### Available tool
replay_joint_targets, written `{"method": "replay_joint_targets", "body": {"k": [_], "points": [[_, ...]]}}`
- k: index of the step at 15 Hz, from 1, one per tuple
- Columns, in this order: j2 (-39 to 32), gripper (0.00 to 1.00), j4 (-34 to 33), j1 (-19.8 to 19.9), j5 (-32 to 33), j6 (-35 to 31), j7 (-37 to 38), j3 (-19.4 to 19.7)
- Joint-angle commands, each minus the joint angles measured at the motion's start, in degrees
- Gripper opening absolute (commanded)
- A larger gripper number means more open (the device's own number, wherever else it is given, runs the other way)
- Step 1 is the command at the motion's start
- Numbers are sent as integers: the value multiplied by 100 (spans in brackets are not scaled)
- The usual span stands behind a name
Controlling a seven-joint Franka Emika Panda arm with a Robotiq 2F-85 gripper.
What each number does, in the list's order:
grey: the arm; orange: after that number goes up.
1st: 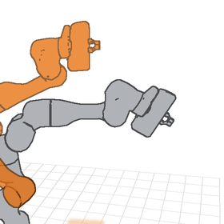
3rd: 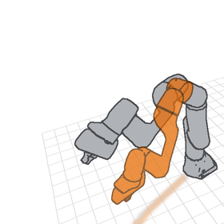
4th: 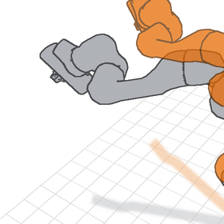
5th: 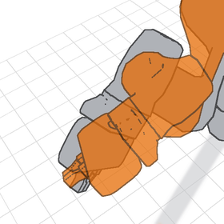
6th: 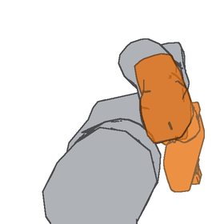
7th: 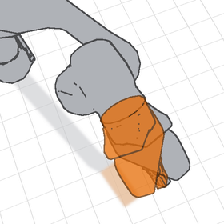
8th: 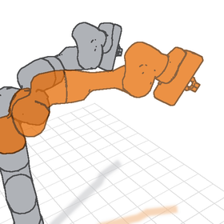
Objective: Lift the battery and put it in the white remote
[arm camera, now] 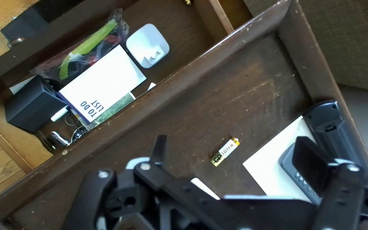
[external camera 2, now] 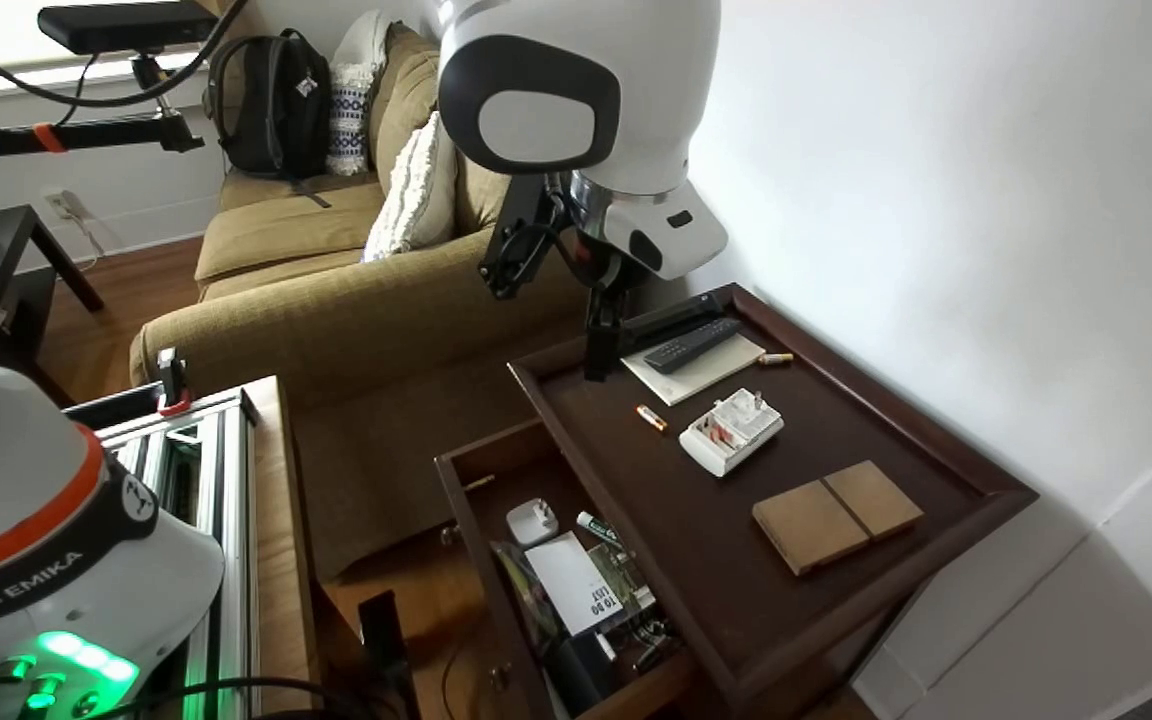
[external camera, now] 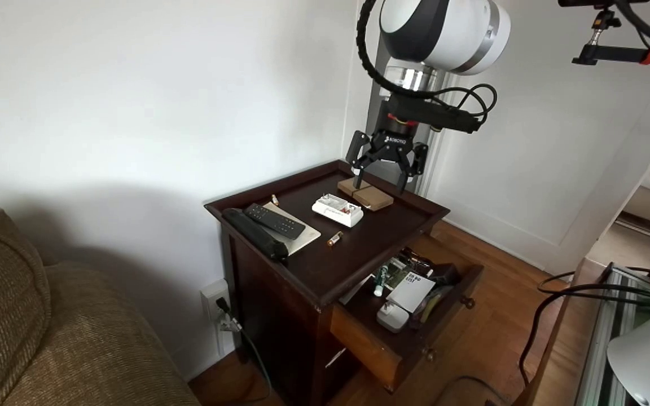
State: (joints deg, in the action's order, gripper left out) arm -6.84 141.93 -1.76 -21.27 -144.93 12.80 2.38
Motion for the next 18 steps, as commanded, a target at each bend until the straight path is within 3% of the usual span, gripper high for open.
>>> {"method": "replay_joint_targets", "body": {"k": [1, 4, 7, 10, 18], "points": [[-65, 100, -53, 91, 34, 10, 22, -89], [-98, 100, -106, 95, 39, 10, 23, -88], [-502, 100, -226, 129, -703, -309, -113, -251], [-909, 100, -379, 120, -977, -540, -39, -372], [-2078, 100, -1177, 107, -619, -882, 302, -337]]}}
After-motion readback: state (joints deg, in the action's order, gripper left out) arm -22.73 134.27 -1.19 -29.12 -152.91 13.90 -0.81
